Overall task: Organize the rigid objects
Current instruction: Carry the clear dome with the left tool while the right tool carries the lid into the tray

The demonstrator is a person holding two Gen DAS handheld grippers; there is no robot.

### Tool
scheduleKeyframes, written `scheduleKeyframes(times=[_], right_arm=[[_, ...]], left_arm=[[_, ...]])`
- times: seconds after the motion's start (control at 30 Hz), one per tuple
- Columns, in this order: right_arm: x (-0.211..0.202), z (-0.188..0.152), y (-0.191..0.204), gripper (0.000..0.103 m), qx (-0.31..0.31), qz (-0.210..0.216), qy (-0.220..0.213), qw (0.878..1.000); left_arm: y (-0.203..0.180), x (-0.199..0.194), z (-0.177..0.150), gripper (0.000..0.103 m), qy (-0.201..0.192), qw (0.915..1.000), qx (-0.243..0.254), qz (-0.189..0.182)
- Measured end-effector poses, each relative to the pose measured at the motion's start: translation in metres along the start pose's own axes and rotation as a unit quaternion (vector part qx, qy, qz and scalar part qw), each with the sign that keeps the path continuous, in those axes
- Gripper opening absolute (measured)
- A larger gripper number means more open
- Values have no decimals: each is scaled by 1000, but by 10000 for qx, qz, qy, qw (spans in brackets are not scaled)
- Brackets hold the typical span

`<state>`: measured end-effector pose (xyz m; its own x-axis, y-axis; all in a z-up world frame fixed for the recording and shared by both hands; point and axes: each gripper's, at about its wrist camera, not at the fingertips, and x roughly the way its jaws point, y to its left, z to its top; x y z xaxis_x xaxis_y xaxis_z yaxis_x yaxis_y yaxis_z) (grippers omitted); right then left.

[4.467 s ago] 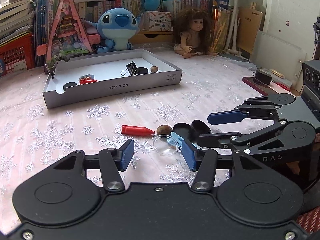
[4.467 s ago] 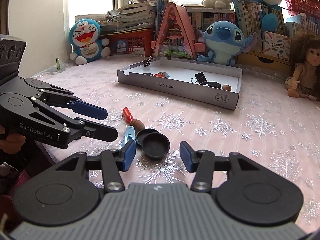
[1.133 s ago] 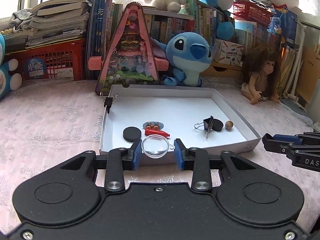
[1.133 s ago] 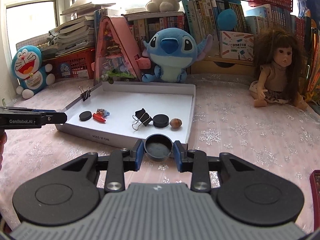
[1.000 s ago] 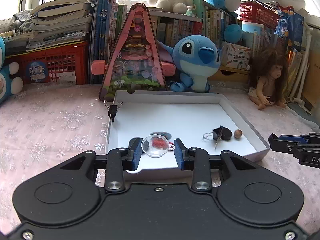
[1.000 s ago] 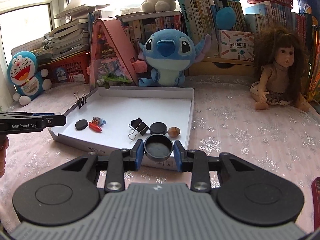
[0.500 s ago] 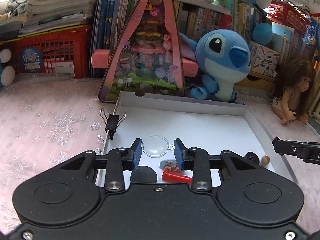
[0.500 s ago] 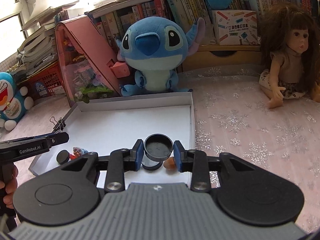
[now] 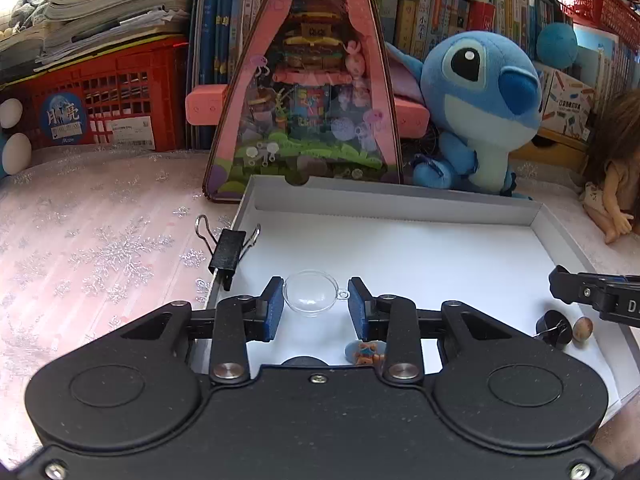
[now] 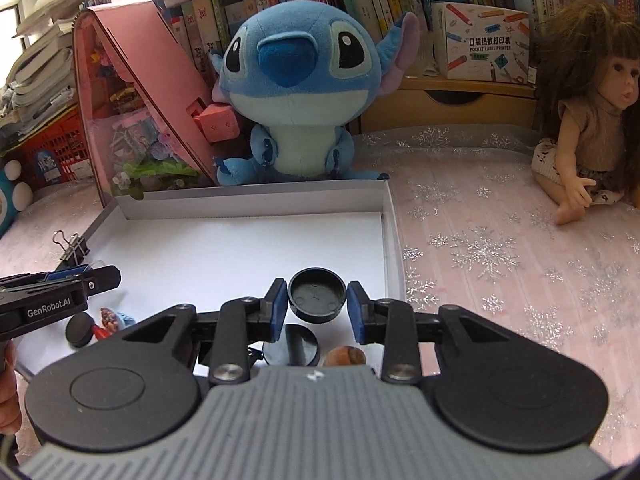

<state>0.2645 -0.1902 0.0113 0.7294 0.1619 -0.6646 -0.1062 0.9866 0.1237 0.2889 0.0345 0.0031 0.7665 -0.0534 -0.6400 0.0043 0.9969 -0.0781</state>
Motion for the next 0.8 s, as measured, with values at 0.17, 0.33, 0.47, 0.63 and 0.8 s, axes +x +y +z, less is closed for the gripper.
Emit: scheduleKeyframes(times=[0.17, 0.33, 0.47, 0.63, 0.8], right_arm=[[7, -4, 5, 37, -90, -34, 34, 9999], [12, -6, 10, 37, -208, -76, 79, 9997], [14, -7, 11, 37, -228, -93, 90, 9997], [14, -6, 11, 38, -229, -86, 100, 9997], [13, -8, 10, 45, -176, -62, 69, 9998]], left_arm=[[-5, 3, -3, 33, -26, 9996, 251, 113], [-5, 3, -3, 33, -47, 9995, 276, 116], [-6, 4, -3, 33, -56, 9993, 331, 144], [-7, 4, -3, 33, -59, 9992, 350, 157], [-7, 4, -4, 34, -64, 9993, 351, 151]])
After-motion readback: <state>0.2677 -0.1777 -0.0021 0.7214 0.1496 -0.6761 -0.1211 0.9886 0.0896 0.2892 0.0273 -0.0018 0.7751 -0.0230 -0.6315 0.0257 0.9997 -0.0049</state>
